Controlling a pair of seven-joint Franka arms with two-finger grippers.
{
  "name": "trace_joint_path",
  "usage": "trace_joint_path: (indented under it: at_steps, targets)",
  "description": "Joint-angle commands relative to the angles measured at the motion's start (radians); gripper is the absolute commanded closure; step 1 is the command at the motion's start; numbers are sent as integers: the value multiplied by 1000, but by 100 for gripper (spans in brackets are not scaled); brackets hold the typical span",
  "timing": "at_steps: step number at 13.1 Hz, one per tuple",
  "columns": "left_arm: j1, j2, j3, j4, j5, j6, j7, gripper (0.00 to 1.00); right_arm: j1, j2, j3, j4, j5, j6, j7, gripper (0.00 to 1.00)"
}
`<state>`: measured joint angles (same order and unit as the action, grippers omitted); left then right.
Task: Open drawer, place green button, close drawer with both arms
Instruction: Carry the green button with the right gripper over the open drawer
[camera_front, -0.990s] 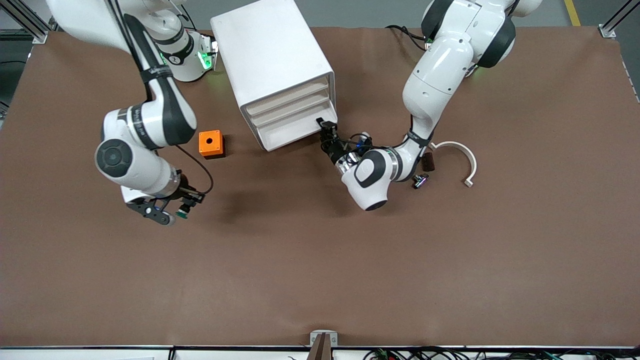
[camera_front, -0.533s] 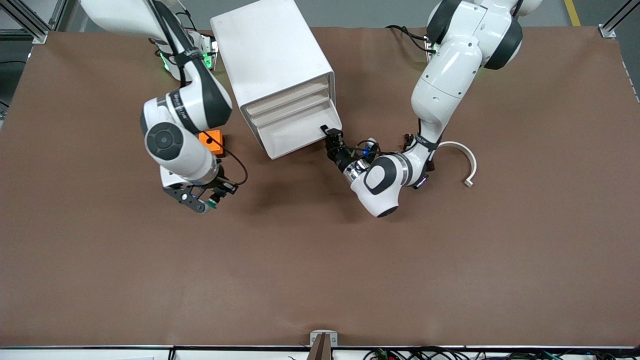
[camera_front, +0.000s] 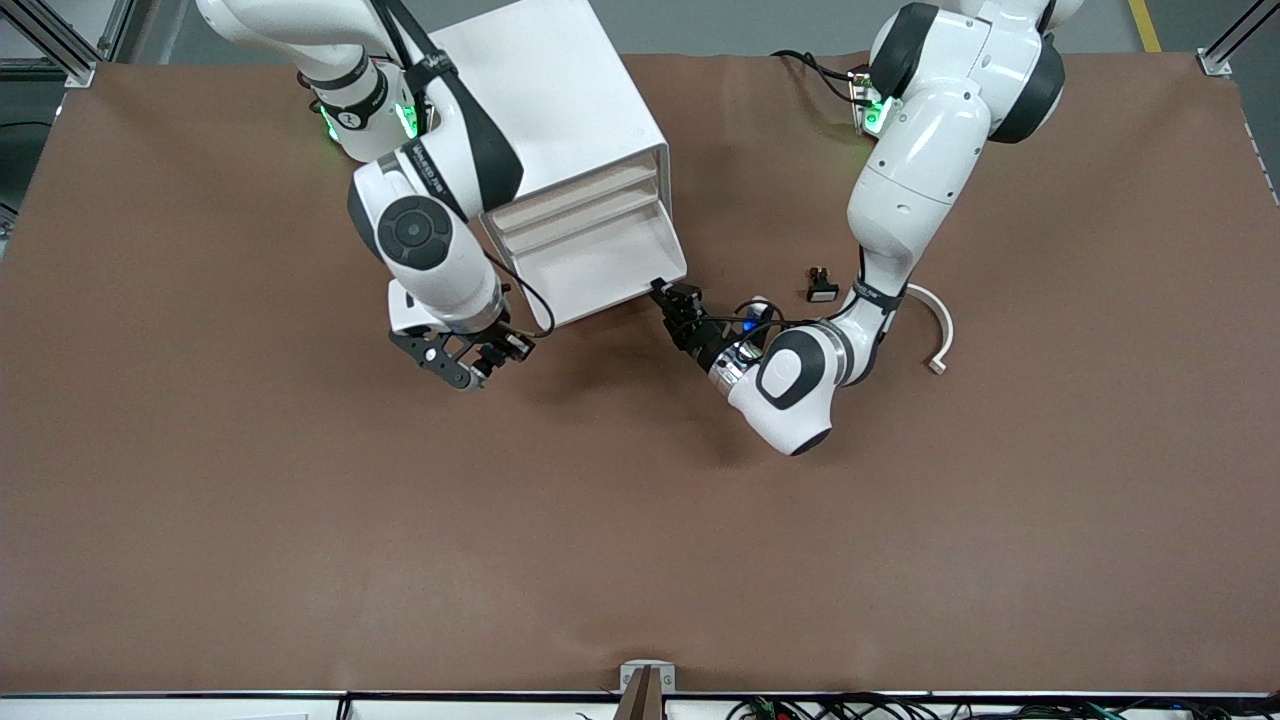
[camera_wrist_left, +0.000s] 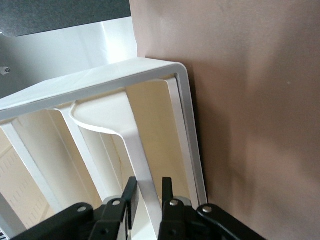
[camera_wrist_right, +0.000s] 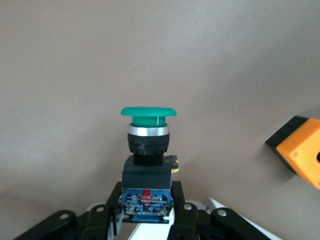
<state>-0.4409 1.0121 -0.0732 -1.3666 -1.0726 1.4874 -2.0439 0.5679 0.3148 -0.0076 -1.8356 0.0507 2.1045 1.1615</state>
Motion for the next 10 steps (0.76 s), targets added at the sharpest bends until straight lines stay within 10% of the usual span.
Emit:
trace_joint_path:
  at_steps: [1, 5, 6, 7, 8, 10]
  targets:
    - [4, 9, -2, 15, -21, 7, -6, 75, 52, -37, -9, -33, 6, -3, 72, 100]
    - [10, 8, 0, 15, -23, 8, -4, 75, 102, -42, -9, -42, 3, 11, 150, 100]
    - [10, 8, 0, 15, -21, 8, -6, 65, 113, -42, -9, -44, -2, 12, 174, 100]
    - [10, 5, 0, 15, -21, 8, -7, 21, 139, -40, -11, -45, -5, 12, 200, 100]
    - [11, 2, 0, 17, -21, 8, -4, 0, 154, -42, -11, -60, -6, 22, 229, 100]
    - [28, -4, -3, 37, -26, 7, 11, 0, 200, -43, -11, -94, -6, 60, 288, 100]
